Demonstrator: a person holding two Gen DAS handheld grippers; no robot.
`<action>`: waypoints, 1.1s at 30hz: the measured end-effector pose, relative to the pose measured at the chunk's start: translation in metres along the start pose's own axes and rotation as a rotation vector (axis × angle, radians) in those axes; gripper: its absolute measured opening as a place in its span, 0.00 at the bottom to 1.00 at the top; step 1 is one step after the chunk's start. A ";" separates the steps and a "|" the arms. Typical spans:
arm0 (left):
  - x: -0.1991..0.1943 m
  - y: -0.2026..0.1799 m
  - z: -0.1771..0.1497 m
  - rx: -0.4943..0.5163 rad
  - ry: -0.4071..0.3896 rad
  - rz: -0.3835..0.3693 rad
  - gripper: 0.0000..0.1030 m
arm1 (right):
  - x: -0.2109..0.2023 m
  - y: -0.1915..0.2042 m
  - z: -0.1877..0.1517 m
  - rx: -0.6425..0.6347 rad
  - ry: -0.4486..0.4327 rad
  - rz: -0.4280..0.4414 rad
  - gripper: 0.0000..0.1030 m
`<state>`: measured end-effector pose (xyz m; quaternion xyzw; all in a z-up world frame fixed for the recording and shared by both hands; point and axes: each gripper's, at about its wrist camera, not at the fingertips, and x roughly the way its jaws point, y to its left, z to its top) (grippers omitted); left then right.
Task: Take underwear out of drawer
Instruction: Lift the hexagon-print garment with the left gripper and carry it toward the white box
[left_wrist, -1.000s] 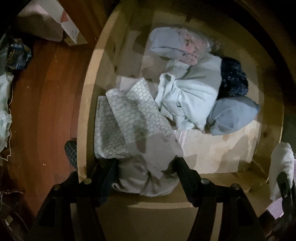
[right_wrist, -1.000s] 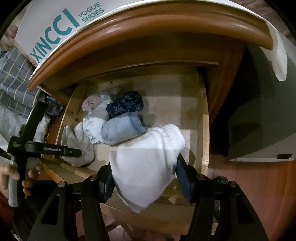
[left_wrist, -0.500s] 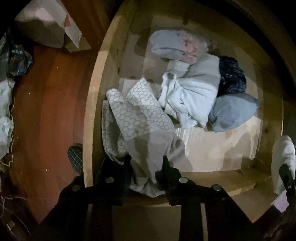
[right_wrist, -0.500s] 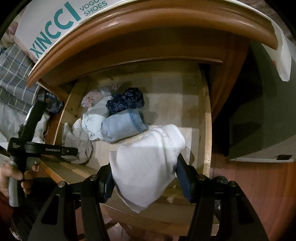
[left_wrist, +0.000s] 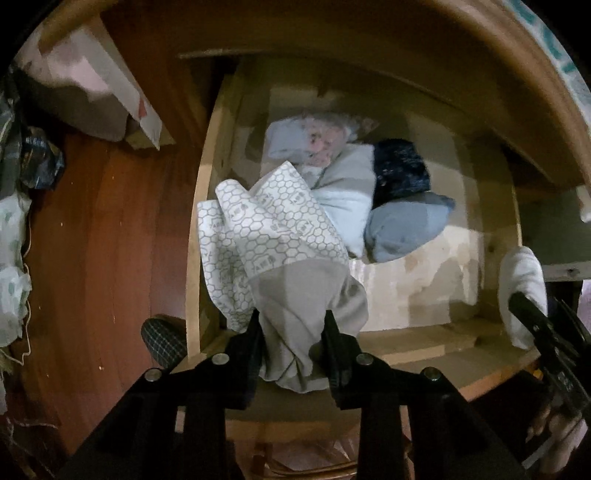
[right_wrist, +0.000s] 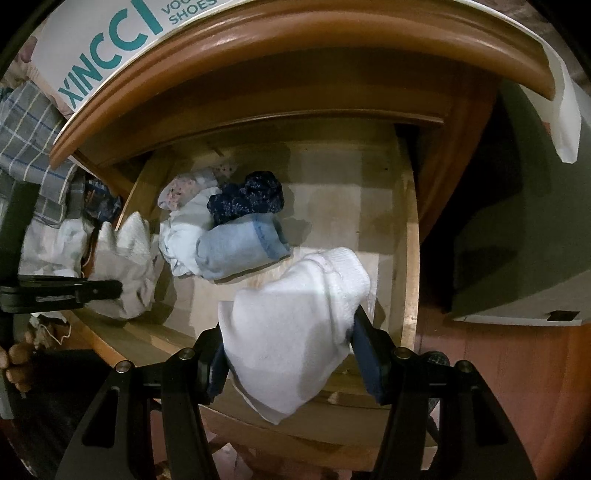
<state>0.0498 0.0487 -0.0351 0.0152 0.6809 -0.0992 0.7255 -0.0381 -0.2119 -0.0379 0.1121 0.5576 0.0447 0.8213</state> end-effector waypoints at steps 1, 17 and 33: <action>-0.003 -0.002 -0.002 0.009 -0.012 0.000 0.29 | 0.000 0.000 0.000 0.000 -0.002 -0.001 0.53; -0.077 -0.013 -0.027 0.112 -0.252 0.073 0.29 | 0.002 -0.002 -0.004 -0.005 0.001 -0.053 0.53; -0.188 -0.008 -0.039 0.132 -0.470 0.064 0.29 | 0.005 -0.009 -0.006 0.019 0.021 -0.101 0.53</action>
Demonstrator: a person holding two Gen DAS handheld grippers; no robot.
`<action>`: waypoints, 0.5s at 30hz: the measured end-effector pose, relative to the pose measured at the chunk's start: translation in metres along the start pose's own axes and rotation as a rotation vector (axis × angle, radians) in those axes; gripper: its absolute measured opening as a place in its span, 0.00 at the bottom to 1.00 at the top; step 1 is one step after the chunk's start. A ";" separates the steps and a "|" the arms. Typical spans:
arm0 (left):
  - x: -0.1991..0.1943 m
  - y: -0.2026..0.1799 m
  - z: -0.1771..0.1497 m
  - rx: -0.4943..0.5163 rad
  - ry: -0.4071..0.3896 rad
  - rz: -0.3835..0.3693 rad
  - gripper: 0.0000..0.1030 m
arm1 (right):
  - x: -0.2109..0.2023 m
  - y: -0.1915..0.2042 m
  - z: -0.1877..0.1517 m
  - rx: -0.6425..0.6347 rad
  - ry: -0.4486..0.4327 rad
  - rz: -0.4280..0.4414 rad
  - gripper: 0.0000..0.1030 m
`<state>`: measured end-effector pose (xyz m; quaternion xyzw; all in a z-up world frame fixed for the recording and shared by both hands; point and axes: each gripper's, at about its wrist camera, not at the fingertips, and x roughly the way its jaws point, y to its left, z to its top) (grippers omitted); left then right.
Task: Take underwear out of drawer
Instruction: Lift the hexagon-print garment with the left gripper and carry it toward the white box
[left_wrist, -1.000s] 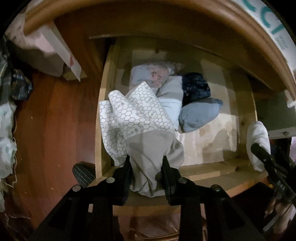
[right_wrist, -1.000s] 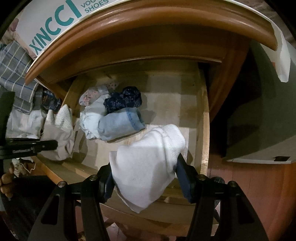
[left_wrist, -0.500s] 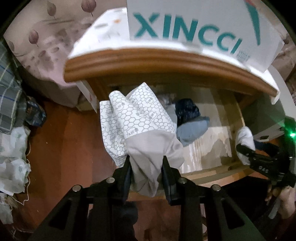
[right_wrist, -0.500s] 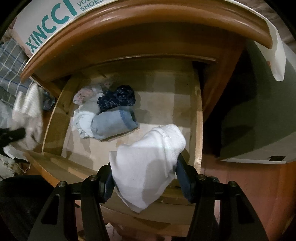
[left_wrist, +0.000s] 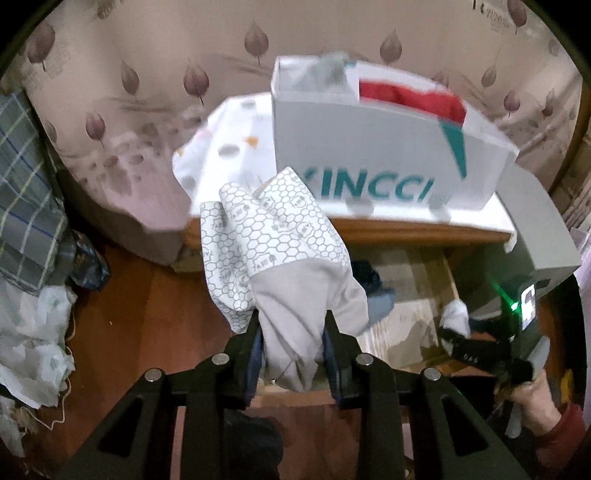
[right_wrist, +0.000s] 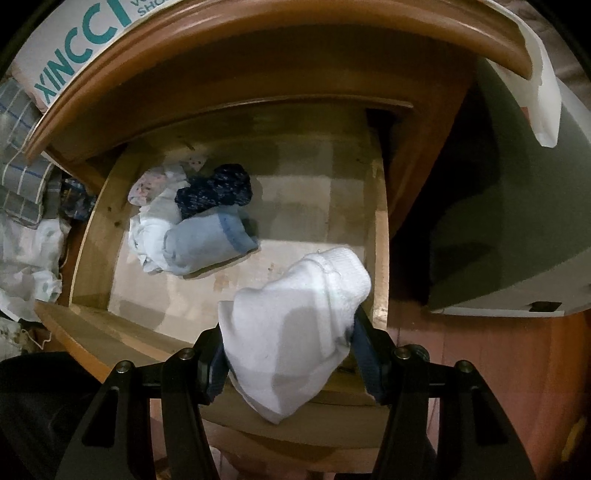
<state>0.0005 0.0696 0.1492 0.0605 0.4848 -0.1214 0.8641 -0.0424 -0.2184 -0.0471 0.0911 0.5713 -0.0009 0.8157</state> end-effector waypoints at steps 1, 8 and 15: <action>-0.007 0.000 0.005 0.000 -0.014 0.001 0.29 | 0.000 0.000 0.000 0.000 0.000 0.000 0.53; -0.045 0.007 0.037 -0.014 -0.097 -0.004 0.29 | 0.001 -0.005 0.001 0.028 0.004 -0.014 0.53; -0.066 0.003 0.077 -0.007 -0.158 -0.004 0.29 | 0.002 -0.010 0.002 0.054 0.010 -0.011 0.53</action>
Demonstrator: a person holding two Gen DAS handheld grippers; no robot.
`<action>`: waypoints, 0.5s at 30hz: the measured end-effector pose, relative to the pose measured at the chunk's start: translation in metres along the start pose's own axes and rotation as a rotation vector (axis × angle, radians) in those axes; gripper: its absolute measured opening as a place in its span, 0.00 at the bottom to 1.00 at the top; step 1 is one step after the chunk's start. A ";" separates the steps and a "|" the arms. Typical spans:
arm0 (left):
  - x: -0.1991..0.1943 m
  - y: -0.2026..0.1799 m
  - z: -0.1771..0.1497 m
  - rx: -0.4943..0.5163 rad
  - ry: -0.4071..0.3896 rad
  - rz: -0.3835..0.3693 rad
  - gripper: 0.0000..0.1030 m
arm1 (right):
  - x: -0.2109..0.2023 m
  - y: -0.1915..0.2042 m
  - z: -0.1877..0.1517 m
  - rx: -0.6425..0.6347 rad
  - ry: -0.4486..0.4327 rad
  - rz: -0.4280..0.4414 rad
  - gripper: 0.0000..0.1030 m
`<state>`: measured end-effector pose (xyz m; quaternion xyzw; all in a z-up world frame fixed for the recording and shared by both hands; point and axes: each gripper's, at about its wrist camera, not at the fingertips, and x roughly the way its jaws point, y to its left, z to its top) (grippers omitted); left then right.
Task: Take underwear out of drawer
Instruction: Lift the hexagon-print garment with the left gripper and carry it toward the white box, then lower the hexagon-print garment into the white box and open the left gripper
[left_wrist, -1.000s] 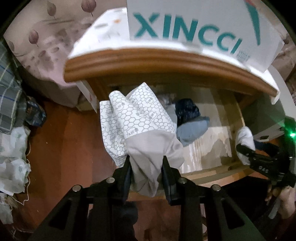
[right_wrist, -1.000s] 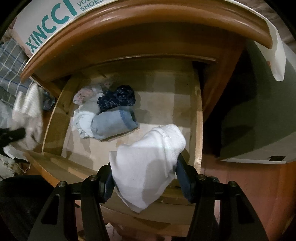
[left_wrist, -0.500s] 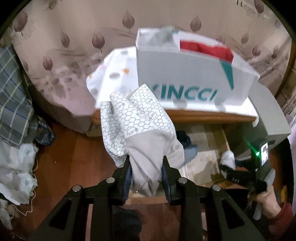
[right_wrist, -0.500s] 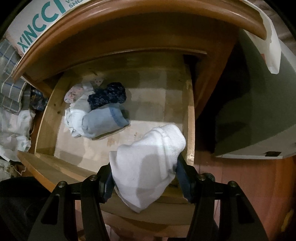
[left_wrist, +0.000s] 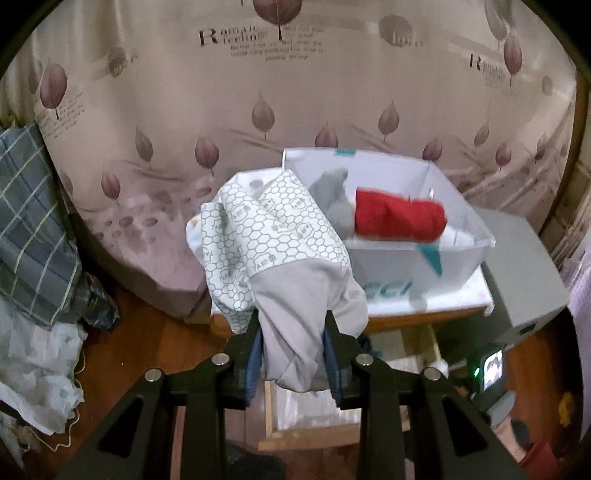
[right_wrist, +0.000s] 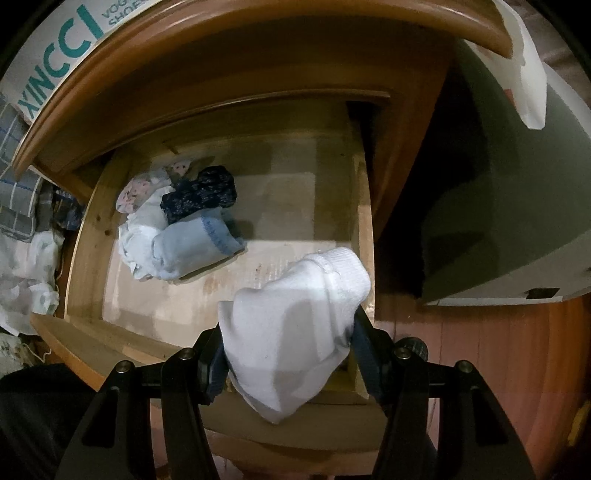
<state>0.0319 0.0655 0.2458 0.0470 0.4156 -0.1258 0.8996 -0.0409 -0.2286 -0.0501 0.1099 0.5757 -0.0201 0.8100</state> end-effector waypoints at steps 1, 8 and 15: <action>-0.001 -0.002 0.009 0.004 -0.008 -0.005 0.29 | 0.000 0.000 0.000 0.001 0.000 0.000 0.53; 0.001 -0.015 0.061 0.031 -0.075 0.005 0.29 | -0.001 0.000 -0.001 -0.001 0.003 -0.010 0.53; 0.029 -0.024 0.094 0.034 -0.073 0.003 0.29 | 0.001 -0.002 0.000 0.010 0.010 -0.007 0.53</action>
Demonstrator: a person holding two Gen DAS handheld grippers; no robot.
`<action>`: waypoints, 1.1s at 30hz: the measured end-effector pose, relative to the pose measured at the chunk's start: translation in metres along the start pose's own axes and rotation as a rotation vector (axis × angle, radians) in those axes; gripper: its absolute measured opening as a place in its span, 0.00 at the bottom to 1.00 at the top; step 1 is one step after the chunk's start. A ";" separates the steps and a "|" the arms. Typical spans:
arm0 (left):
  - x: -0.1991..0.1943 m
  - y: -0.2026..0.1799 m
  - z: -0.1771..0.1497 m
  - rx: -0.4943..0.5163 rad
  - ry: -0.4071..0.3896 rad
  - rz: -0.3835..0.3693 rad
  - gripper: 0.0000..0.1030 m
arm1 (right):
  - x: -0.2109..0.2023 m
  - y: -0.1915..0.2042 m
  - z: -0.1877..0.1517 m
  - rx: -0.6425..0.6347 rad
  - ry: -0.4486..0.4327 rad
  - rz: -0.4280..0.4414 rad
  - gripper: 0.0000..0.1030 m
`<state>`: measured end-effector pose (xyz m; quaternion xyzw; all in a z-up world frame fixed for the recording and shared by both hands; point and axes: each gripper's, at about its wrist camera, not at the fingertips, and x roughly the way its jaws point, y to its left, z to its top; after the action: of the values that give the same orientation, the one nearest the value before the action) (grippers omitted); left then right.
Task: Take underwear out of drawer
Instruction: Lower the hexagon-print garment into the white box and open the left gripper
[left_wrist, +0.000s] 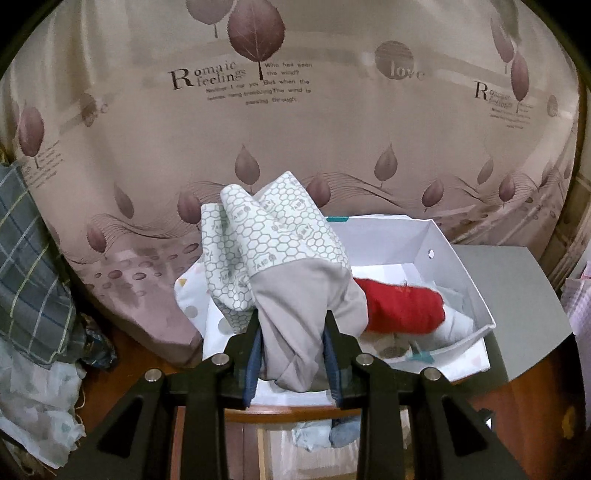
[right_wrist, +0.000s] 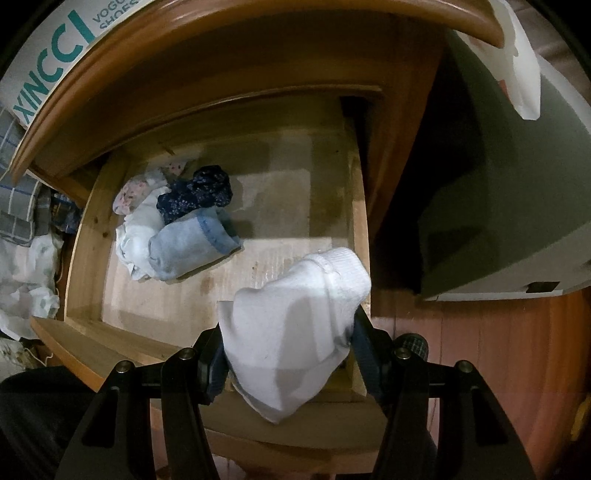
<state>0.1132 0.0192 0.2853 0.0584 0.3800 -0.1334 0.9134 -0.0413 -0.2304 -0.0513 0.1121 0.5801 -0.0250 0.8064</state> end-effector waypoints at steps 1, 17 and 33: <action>0.005 -0.003 0.003 0.009 0.001 0.002 0.29 | 0.000 0.000 0.000 0.000 0.001 -0.001 0.53; 0.097 -0.039 0.041 0.118 0.036 -0.003 0.29 | 0.003 -0.002 0.002 0.019 0.019 0.012 0.53; 0.135 -0.043 0.029 0.098 0.097 0.035 0.40 | 0.004 -0.001 0.002 0.018 0.031 0.007 0.53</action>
<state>0.2112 -0.0551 0.2097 0.1160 0.4156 -0.1331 0.8922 -0.0385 -0.2317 -0.0550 0.1216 0.5921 -0.0255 0.7962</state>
